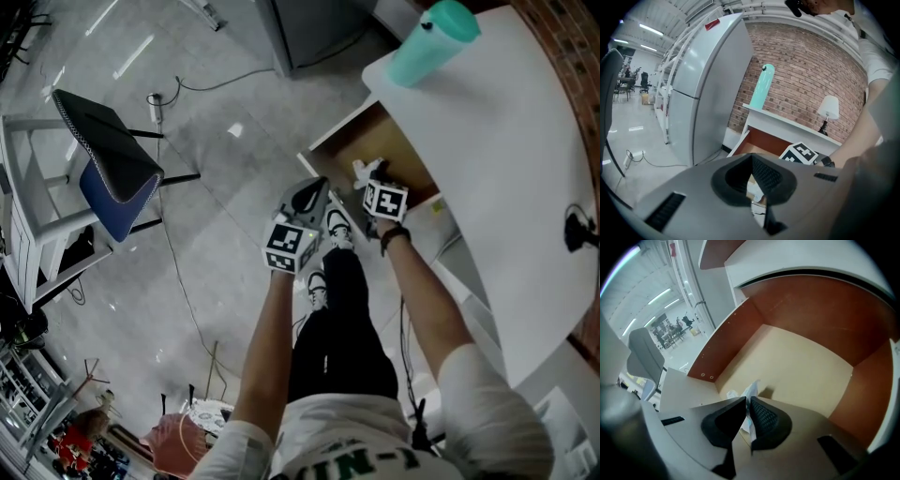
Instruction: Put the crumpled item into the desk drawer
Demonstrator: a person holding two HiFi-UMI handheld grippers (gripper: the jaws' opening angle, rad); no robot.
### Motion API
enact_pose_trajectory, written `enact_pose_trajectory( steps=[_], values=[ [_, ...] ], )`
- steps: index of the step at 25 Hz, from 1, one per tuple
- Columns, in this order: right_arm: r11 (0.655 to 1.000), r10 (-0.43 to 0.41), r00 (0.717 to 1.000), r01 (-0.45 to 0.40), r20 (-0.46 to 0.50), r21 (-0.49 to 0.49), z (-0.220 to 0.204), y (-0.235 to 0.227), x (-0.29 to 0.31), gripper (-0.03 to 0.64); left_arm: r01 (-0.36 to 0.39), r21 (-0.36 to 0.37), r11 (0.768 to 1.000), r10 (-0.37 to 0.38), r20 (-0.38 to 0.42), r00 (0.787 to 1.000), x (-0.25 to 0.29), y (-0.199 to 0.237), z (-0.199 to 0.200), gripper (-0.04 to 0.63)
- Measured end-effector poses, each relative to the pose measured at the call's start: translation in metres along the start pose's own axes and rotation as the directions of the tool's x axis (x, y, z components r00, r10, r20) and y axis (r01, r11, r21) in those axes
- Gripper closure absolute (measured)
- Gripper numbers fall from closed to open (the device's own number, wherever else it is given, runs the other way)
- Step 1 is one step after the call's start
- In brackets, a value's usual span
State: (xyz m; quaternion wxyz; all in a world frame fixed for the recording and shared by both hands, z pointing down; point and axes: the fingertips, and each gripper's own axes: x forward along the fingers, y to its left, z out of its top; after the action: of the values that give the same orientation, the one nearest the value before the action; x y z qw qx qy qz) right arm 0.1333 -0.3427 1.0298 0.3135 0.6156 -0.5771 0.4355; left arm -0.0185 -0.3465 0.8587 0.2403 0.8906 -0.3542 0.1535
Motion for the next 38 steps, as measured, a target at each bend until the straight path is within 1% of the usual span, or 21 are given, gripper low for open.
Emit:
enact_pose_trajectory(
  steps=[2, 3, 4, 5, 8, 11, 13, 16, 20, 24, 27, 29, 32, 35, 38],
  values=[
    [1.000, 0.016, 1.000, -0.016, -0.006, -0.011, 0.000, 0.003, 0.001, 0.604, 0.002, 0.000, 1.000, -0.002, 0.000, 1.000, 0.001, 0.000, -0.001, 0.601],
    [1.000, 0.014, 1.000, -0.014, 0.003, -0.028, 0.001, 0.000, 0.002, 0.577, 0.001, 0.001, 1.000, -0.001, 0.001, 1.000, 0.001, -0.001, 0.000, 0.601],
    [0.999, 0.017, 1.000, -0.017, 0.014, -0.043, 0.003, -0.001, 0.002, 0.509, -0.001, 0.002, 1.000, 0.001, 0.004, 1.000, 0.001, -0.001, 0.001, 0.600],
    [0.998, 0.026, 0.999, -0.025, 0.022, -0.054, 0.005, 0.000, 0.002, 0.477, -0.003, 0.002, 1.000, 0.003, 0.005, 1.000, 0.001, -0.001, 0.002, 0.601],
    [0.997, 0.042, 0.999, -0.039, 0.033, -0.068, 0.008, 0.005, -0.004, 0.451, -0.001, -0.001, 1.000, 0.001, -0.001, 1.000, -0.002, -0.003, 0.006, 0.601],
    [0.997, 0.042, 0.998, -0.039, 0.048, -0.069, 0.011, 0.007, -0.013, 0.449, -0.001, 0.004, 1.000, 0.001, 0.019, 1.000, -0.006, -0.005, 0.014, 0.600],
    [0.997, 0.047, 0.997, -0.043, 0.055, -0.070, 0.012, 0.010, -0.021, 0.449, -0.008, 0.018, 1.000, 0.007, 0.040, 0.999, -0.009, -0.005, 0.020, 0.600],
    [0.997, 0.057, 0.995, -0.052, 0.081, -0.059, 0.018, 0.014, -0.040, 0.449, -0.009, 0.036, 0.999, 0.007, 0.051, 0.999, -0.016, -0.008, 0.032, 0.601],
    [0.995, 0.079, 0.989, -0.069, 0.125, -0.078, 0.029, 0.019, -0.076, 0.449, -0.008, 0.037, 0.999, 0.006, 0.055, 0.998, -0.029, -0.018, 0.049, 0.600],
    [0.991, 0.109, 0.980, -0.094, 0.169, -0.092, 0.039, 0.028, -0.118, 0.449, -0.014, 0.068, 0.998, 0.006, 0.107, 0.994, -0.047, -0.029, 0.075, 0.601],
    [0.990, 0.134, 0.970, -0.121, 0.202, -0.079, 0.045, 0.036, -0.152, 0.451, -0.013, 0.080, 0.997, 0.005, 0.097, 0.995, -0.066, -0.041, 0.087, 0.600],
    [0.989, 0.142, 0.962, -0.128, 0.233, -0.075, 0.050, 0.041, -0.181, 0.453, -0.012, 0.096, 0.995, 0.002, 0.104, 0.995, -0.079, -0.051, 0.097, 0.601],
    [0.987, 0.154, 0.945, -0.133, 0.288, -0.089, 0.057, 0.049, -0.231, 0.469, -0.016, 0.090, 0.996, 0.005, 0.115, 0.993, -0.103, -0.067, 0.111, 0.601],
    [0.982, 0.178, 0.916, -0.139, 0.360, -0.131, 0.070, 0.060, -0.279, 0.481, -0.029, 0.063, 0.998, 0.022, 0.098, 0.995, -0.123, -0.077, 0.125, 0.601],
    [0.980, 0.177, 0.886, -0.117, 0.428, -0.161, 0.078, 0.067, -0.323, 0.489, -0.051, 0.063, 0.997, 0.045, 0.102, 0.994, -0.147, -0.084, 0.136, 0.601]
  ],
)
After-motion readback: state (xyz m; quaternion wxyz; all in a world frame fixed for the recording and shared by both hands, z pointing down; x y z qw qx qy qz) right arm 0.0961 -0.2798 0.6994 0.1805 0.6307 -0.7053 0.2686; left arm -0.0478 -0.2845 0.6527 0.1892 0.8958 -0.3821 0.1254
